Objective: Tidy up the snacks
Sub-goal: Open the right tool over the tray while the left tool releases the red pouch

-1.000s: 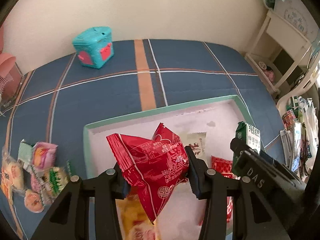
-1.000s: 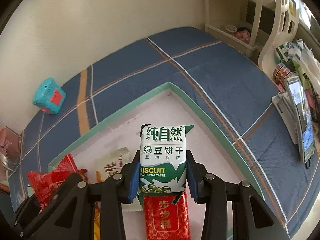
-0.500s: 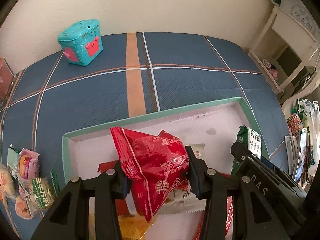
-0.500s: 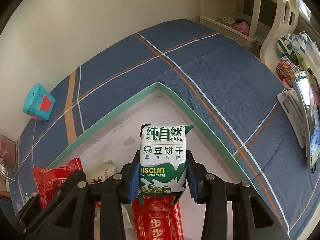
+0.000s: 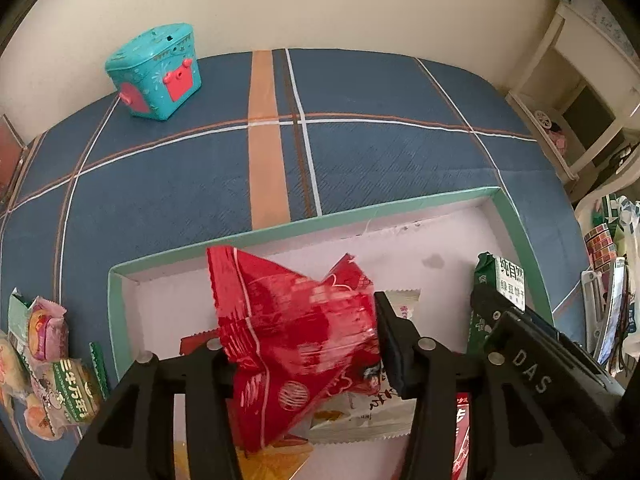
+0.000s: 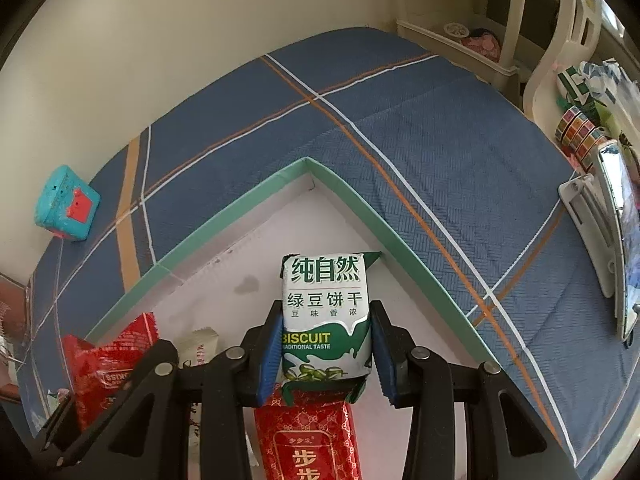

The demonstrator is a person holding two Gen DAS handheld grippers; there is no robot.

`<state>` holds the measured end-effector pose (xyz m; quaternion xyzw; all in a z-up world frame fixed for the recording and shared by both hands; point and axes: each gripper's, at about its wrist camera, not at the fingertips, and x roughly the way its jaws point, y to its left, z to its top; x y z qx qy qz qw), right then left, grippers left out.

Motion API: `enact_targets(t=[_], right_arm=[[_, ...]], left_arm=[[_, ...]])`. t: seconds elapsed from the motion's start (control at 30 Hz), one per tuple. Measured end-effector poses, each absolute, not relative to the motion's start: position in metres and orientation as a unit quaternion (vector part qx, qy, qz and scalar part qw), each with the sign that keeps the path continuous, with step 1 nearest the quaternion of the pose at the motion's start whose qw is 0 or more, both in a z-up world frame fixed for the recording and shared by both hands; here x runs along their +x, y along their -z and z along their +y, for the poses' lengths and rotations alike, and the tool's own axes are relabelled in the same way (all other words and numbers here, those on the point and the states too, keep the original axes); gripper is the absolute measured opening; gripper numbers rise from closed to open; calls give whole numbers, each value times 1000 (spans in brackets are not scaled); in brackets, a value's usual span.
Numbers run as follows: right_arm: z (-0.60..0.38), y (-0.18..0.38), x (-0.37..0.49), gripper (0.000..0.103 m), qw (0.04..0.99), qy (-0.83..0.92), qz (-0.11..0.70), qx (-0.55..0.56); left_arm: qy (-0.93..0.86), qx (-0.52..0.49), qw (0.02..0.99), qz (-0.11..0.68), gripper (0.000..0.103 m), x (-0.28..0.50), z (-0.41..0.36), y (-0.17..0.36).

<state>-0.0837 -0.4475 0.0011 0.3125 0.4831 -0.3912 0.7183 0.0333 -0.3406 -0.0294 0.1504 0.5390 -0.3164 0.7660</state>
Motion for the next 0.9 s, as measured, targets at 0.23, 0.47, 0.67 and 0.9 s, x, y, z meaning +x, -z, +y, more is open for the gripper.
enact_targets(t=[0.23,0.47,0.67,0.9], right_arm=[[-444,-19,-91,57,721,395,478,310],[-429,-41,-98,57,733,391,469,300],[-404,-61,-101,58,751,380,455,291],[-372,-65,-93,58,766,352,470,264]], left_arm=[[312,133,766,546,63,32,-330,22],[315,112,767,548,68,28,-310,7],[312,100,770,547,72,24,-287,-5],[282,96,784,545,72,22,-245,-10]])
